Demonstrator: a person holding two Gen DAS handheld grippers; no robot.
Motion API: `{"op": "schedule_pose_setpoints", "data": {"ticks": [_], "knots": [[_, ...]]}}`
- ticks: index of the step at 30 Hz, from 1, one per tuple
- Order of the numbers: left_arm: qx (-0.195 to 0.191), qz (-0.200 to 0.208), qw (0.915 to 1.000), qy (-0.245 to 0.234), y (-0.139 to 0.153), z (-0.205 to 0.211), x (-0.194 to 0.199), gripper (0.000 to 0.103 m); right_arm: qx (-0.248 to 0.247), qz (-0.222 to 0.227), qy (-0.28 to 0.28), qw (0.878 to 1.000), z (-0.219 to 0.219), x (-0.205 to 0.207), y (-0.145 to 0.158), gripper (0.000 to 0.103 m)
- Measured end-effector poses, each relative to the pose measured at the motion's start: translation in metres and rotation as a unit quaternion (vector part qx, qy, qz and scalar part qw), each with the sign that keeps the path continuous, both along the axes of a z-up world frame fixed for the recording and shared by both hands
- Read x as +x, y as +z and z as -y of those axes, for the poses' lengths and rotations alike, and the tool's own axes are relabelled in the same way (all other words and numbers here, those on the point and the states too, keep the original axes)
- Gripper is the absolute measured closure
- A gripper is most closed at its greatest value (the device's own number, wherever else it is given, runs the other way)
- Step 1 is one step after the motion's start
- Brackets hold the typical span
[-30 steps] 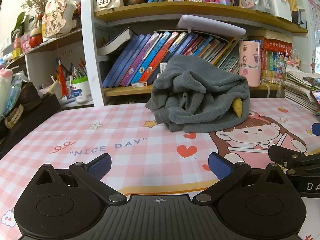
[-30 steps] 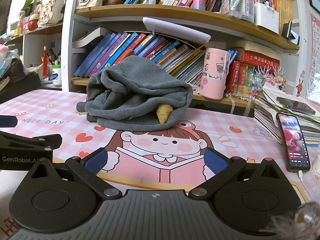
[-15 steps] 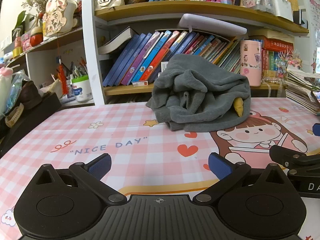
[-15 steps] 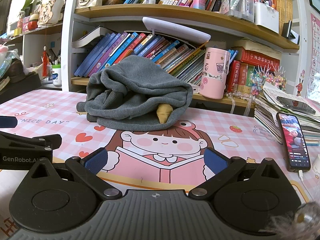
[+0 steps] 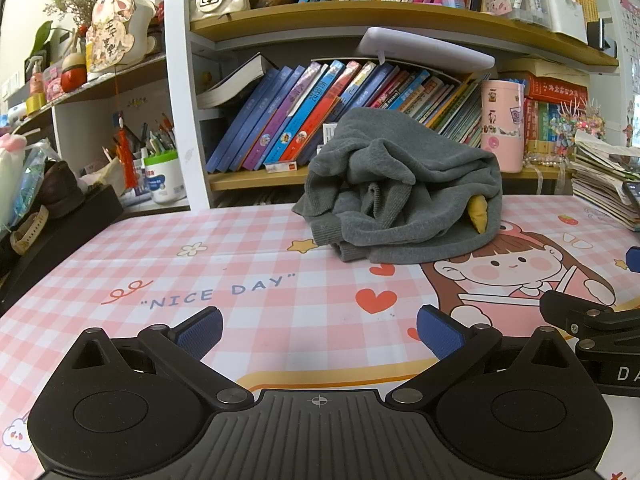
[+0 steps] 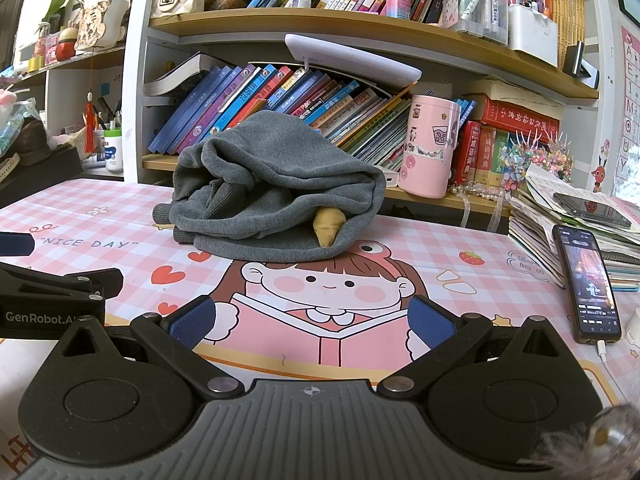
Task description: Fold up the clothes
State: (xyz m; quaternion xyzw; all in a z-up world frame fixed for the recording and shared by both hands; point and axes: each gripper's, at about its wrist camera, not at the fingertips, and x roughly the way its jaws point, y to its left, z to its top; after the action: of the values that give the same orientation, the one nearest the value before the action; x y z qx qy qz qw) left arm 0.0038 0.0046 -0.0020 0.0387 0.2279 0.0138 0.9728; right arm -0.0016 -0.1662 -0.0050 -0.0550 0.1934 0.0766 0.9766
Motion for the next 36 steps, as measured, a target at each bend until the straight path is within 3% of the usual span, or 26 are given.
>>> {"op": "schedule_pose_setpoints", "data": {"ticks": [36], "knots": [[0.002,0.001,1.0000,0.008,0.0000,-0.0005,0.0011,0.000,-0.001,0.000,0.000,1.000,-0.0003,-0.0001,-0.0003,0.000]]}}
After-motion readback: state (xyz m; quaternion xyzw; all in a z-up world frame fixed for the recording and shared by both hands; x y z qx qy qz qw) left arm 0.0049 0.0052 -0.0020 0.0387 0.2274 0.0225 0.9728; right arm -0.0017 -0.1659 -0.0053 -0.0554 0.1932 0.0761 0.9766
